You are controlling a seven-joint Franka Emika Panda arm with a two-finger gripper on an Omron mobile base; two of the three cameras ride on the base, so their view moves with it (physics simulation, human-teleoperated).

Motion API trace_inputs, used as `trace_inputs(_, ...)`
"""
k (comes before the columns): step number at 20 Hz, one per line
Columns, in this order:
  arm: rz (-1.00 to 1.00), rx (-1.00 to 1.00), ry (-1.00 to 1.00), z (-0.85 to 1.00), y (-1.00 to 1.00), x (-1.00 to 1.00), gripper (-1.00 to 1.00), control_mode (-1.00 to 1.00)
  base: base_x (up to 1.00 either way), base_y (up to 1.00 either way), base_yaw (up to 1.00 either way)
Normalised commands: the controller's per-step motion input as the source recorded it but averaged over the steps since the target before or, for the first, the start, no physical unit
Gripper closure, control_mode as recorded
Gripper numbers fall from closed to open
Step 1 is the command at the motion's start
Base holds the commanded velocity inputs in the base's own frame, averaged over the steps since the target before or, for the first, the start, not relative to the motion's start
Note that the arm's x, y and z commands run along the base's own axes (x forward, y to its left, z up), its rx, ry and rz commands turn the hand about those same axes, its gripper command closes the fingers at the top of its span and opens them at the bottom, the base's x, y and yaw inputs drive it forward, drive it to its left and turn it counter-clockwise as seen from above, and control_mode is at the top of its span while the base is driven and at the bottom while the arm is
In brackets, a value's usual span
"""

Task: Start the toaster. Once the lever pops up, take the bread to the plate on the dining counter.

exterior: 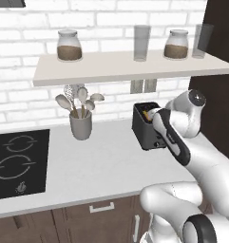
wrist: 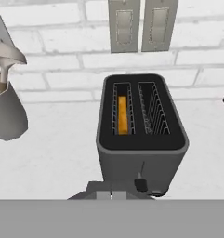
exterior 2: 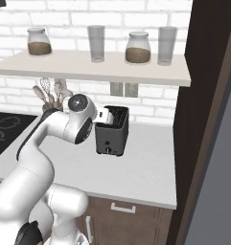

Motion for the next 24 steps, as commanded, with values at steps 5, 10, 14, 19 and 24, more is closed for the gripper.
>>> trace_inputs(5,0.0,0.0,0.01,0.0,0.05,0.33,1.0,-1.0,0.0,0.0,0.0)
trace_inputs(10,0.0,0.0,0.05,-0.01,0.0,0.42,-1.0,-1.0,0.0,0.0,0.0)
trace_inputs(14,0.0,-0.05,0.0,-0.36,0.01,0.31,-1.0,-1.0,0.0,0.0,0.0)
trace_inputs(19,0.0,-0.01,-0.03,-0.38,0.0,0.38,-1.0,-1.0,0.0,0.0,0.0)
trace_inputs(24,0.0,0.0,-0.03,-0.16,0.0,0.28,-1.0,-1.0,0.0,0.0,0.0)
